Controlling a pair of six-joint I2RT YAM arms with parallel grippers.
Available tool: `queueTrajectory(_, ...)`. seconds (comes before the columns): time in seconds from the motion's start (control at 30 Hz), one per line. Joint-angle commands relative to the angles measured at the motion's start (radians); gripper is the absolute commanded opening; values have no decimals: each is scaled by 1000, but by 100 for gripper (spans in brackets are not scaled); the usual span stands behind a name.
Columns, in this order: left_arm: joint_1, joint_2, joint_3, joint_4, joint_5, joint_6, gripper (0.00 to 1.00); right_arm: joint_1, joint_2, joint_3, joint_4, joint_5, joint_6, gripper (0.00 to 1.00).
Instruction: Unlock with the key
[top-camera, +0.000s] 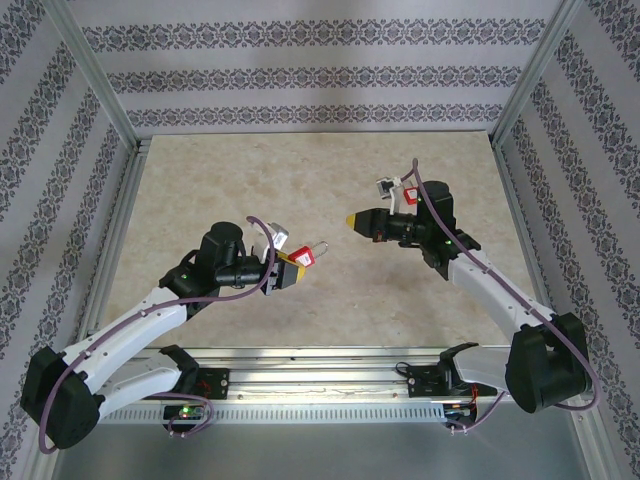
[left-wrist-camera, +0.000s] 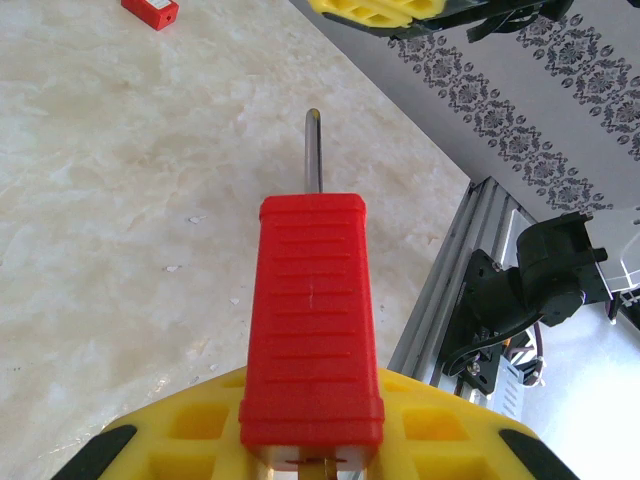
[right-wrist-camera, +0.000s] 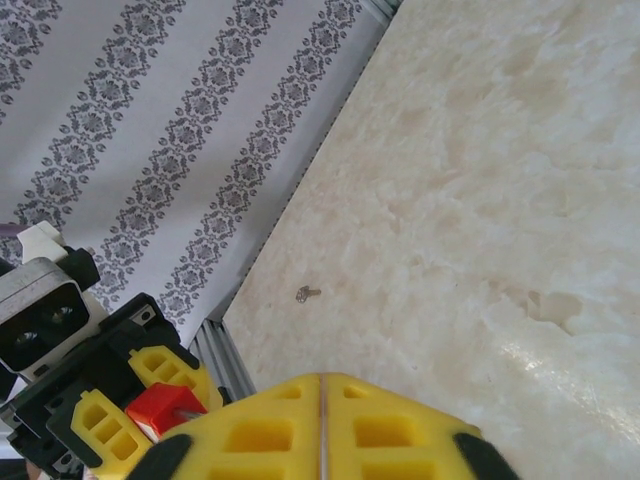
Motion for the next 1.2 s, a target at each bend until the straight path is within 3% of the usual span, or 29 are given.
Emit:
queueTrajectory(0.0,7,13,21,31,3,8,0,49,-18,-2,-2,30,13,39)
queueTrajectory(0.07,7,25,17,66,20,-7,0,94,-39,-22,10,58,9,51)
queueTrajectory(0.2,6,57,26,83,52,-13,0,158,-73,-70,52,90,-5,62)
queueTrajectory(0.5,6,41,38,77,49,-2,0,229,-43,-100,97,67,-24,64)
queueTrajectory(0.57,6,33,43,75,7,1,0,252,-32,-80,47,112,-28,65)
queueTrajectory(0.67,-5,0,34,71,-128,22,0,259,-28,-90,74,167,78,76)
queueTrajectory(0.73,-21,-28,21,79,-216,54,0,278,-49,-99,85,245,163,92)
queueTrajectory(0.93,-67,-47,-31,162,-361,120,0,348,-71,-76,68,423,422,94)
queueTrajectory(1.17,-85,11,-45,225,-367,119,0,416,-82,-64,100,582,576,93)
